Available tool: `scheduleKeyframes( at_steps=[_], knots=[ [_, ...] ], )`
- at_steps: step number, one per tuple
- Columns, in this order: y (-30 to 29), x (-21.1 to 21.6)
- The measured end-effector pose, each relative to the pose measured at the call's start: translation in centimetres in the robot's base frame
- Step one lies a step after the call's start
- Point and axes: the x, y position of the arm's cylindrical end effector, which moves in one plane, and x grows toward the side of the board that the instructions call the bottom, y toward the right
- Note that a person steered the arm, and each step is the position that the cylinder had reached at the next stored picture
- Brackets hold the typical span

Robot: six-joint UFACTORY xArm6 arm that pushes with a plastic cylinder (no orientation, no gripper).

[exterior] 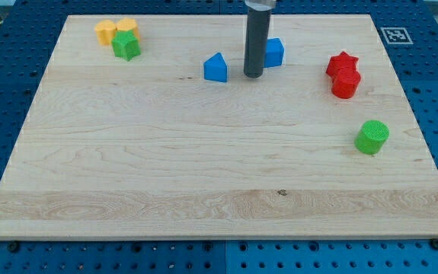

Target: Slide the blue triangle closer to the green star

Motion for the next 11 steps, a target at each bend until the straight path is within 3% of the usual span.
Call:
scheduleKeyframes(
  at_steps=[3,4,6,7,8,9,11],
  knots=[
    [-8.3,-2.6],
    [-6.1,0.5],
    [-7.5,2.8],
    [-11.4,-0.3],
    [-16.3,-0.5],
    [-15.1,-1.4],
    [-3.3,-10.7]
  ],
)
